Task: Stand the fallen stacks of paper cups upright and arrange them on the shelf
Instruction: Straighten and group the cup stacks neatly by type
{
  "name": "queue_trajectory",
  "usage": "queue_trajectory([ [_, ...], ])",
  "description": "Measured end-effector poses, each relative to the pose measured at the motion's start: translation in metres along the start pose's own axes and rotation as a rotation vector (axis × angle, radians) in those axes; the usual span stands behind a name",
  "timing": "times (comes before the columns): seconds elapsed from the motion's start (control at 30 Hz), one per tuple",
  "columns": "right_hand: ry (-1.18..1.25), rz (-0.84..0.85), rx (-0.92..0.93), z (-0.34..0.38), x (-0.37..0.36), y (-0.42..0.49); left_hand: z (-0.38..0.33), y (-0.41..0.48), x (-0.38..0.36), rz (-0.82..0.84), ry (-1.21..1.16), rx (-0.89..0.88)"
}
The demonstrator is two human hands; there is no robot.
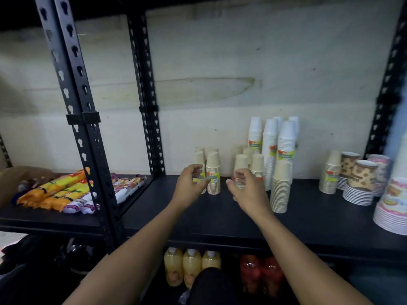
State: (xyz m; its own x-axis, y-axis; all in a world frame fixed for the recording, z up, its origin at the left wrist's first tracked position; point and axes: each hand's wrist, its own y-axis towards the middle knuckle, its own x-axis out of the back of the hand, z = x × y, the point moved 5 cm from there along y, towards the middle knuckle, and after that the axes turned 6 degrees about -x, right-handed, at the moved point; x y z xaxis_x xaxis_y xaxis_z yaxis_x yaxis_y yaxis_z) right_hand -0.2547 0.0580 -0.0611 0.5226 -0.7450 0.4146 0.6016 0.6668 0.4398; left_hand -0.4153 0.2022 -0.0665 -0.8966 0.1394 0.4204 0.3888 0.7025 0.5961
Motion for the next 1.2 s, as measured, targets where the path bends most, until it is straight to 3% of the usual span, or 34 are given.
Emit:
queue_trajectory([
  [0.23,-0.061,-0.092,0.0,-0.018,0.083,-0.022,-0.043,-0.018,-0.06,0.137,-0.075,0.084],
  [0.43,-0.107,-0.172,-0.074,-0.064,0.116,-0.022,-0.038,-0.026,-0.092,0.213,-0.097,0.172],
  [0.6,-0.12,-0.135,-0.173,-0.092,0.113,-0.011,-0.018,-0.022,-0.11,0.23,-0.12,0.249],
  [0.87,-0.014,0.066,-0.303,-0.111,0.1,0.012,-0.019,-0.011,-0.129,0.275,-0.211,0.183],
  [1.03,0.041,0.162,-0.327,-0.111,0.09,0.014,-0.014,-0.007,-0.131,0.217,-0.206,0.179],
  [1.2,0.033,0.11,-0.319,-0.111,0.085,0.012,-0.009,-0.006,-0.128,0.185,-0.248,0.156],
])
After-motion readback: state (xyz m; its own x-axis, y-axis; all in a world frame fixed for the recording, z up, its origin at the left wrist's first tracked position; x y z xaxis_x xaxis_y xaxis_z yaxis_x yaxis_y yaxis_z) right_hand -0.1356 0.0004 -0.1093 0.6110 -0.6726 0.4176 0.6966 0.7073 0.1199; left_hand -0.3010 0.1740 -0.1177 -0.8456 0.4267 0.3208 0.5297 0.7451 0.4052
